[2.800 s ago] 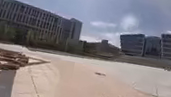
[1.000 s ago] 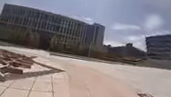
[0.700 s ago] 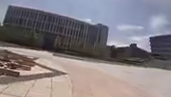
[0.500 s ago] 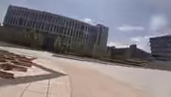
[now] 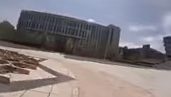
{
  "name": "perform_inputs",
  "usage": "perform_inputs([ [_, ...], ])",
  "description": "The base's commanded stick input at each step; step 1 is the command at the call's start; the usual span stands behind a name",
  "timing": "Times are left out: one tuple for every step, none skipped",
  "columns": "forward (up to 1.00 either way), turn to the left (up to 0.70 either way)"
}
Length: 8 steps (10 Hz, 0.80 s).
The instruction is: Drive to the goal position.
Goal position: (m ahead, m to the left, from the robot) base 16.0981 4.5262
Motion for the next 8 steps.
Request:
perform_inputs([
  [1.00, 0.40],
  [1.00, 0.40],
  [1.00, 0.40],
  [1.00, 0.40],
  [1.00, 0.22],
  [1.00, 0.14],
  [1.00, 0.00],
  [1.00, 0.00],
])
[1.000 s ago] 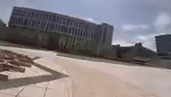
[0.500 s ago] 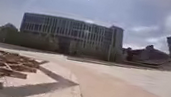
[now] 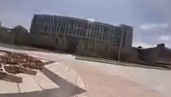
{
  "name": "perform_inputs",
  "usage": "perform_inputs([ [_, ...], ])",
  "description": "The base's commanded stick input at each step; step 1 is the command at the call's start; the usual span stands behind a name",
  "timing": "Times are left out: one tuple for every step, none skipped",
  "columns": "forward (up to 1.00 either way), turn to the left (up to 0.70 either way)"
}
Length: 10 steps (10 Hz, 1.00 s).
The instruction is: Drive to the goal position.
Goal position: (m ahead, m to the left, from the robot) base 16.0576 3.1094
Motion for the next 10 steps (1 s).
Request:
perform_inputs([
  [1.00, 0.00],
  [1.00, 0.01],
  [1.00, 0.02],
  [1.00, 0.02],
  [1.00, 0.05],
  [1.00, 0.06],
  [1.00, 0.05],
  [1.00, 0.03],
  [1.00, 0.05],
  [1.00, 0.24],
])
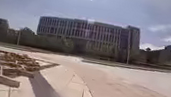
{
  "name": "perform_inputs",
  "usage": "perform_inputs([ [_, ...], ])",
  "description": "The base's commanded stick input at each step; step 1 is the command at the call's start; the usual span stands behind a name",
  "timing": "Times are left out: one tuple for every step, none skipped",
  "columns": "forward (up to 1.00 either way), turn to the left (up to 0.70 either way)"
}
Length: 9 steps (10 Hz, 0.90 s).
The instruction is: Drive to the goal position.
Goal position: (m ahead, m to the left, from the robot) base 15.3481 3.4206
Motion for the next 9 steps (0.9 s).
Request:
perform_inputs([
  [1.00, 0.36],
  [1.00, 0.40],
  [1.00, 0.40],
  [1.00, 0.12],
  [1.00, 0.03],
  [1.00, 0.02],
  [1.00, 0.02],
  [1.00, 0.02],
  [1.00, 0.01],
])
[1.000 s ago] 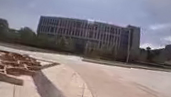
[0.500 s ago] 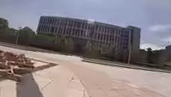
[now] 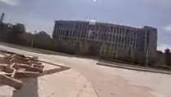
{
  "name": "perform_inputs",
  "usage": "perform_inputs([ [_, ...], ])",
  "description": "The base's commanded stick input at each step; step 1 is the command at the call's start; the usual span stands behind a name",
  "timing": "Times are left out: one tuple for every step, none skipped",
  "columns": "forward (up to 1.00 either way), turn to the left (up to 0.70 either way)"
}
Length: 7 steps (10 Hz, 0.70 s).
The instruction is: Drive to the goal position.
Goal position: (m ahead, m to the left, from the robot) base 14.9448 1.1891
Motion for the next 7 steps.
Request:
perform_inputs([
  [1.00, 0.00],
  [1.00, 0.00],
  [1.00, 0.00],
  [1.00, 0.00],
  [1.00, 0.00],
  [1.00, 0.00],
  [1.00, 0.00],
])
